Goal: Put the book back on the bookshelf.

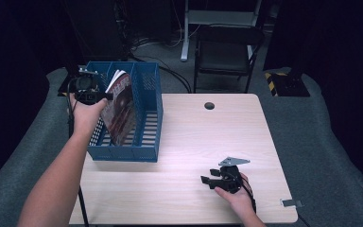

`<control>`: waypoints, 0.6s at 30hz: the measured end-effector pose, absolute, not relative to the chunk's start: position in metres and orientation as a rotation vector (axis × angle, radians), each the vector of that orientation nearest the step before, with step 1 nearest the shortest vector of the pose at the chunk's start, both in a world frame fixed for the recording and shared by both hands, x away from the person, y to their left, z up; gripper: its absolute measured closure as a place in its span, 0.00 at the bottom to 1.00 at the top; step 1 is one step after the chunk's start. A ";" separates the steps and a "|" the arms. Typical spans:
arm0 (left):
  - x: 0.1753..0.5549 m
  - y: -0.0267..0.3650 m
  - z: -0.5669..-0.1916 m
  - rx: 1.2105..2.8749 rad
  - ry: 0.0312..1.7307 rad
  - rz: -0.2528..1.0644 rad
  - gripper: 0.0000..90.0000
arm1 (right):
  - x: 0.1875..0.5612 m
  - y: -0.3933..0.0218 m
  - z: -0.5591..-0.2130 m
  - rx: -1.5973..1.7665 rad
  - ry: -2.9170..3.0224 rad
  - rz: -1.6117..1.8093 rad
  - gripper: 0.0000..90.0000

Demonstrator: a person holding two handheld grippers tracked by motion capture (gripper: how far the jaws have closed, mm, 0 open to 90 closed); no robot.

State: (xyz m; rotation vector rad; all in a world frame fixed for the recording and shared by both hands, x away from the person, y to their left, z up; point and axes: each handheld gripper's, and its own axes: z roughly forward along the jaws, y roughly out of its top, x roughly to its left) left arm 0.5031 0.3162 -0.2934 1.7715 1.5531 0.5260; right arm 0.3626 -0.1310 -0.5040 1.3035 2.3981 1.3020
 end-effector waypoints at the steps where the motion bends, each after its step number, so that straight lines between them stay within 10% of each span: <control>1: 0.503 0.316 -0.293 1.764 1.551 0.531 0.87 | 0.363 -0.131 -0.504 1.303 2.396 1.302 0.49; 18: 0.491 0.321 -0.287 1.790 1.546 0.520 0.86 | 0.363 -0.130 -0.505 1.305 2.399 1.304 0.49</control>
